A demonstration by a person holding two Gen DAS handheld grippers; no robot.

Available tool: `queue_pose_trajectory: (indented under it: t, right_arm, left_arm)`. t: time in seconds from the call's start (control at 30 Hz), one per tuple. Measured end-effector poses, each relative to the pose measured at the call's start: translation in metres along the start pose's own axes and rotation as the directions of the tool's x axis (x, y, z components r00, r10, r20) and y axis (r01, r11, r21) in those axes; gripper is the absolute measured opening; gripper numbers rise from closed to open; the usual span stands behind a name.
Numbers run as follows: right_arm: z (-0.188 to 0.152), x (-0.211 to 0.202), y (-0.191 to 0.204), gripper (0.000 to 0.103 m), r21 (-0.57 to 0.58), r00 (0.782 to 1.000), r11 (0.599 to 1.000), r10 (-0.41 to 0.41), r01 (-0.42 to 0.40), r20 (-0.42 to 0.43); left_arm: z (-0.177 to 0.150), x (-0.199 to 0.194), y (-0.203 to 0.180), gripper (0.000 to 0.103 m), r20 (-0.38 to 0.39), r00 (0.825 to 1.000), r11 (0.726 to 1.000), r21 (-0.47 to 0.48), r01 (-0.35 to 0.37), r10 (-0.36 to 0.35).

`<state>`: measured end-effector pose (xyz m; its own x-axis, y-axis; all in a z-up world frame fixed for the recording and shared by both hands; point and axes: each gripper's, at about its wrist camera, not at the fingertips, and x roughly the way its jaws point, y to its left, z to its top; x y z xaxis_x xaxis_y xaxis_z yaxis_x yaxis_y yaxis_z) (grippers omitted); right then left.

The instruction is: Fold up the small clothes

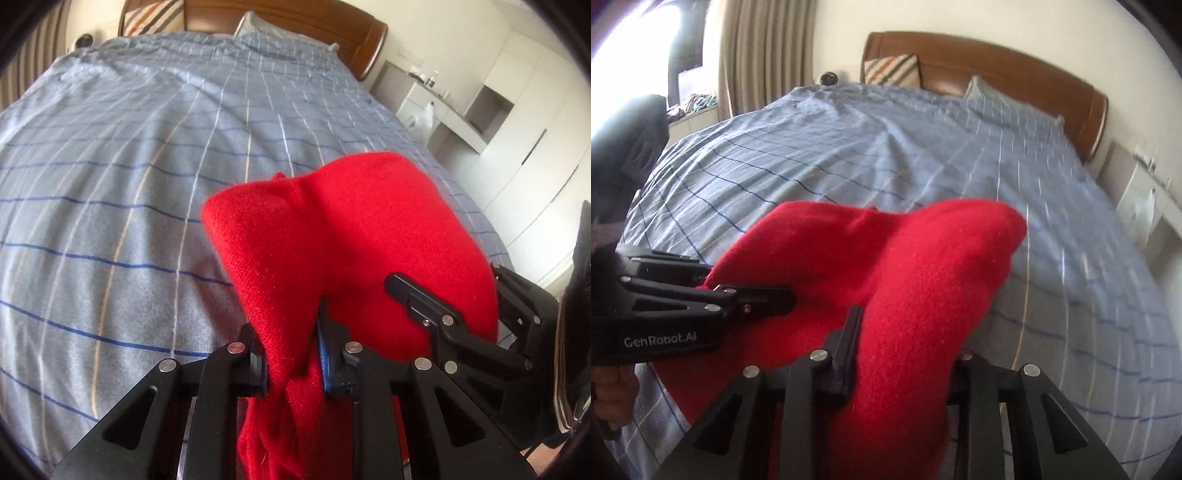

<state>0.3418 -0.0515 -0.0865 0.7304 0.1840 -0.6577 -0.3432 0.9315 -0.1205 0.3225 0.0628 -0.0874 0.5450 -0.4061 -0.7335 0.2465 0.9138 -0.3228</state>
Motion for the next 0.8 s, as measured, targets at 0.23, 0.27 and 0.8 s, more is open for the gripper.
queue_pose_trajectory:
  t: [0.23, 0.27, 0.8]
  right_arm:
    - [0.052, -0.037, -0.009, 0.028, 0.1, 0.986, 0.99, 0.079, -0.094, 0.144]
    - [0.05, -0.029, -0.013, 0.033, 0.135, 0.988, 0.983, 0.106, -0.12, 0.108]
    - [-0.077, -0.142, -0.038, 0.097, 0.229, 0.996, 0.973, 0.051, -0.033, -0.075]
  left_arm:
    - [0.034, -0.056, 0.013, 0.033, 0.091, 0.996, 1.0, 0.014, -0.003, 0.002]
    - [0.032, -0.048, 0.019, 0.041, 0.054, 0.998, 1.0, 0.004, -0.03, 0.03]
    - [-0.093, -0.152, -0.034, 0.102, 0.241, 0.866, 0.889, 0.028, -0.457, 0.438]
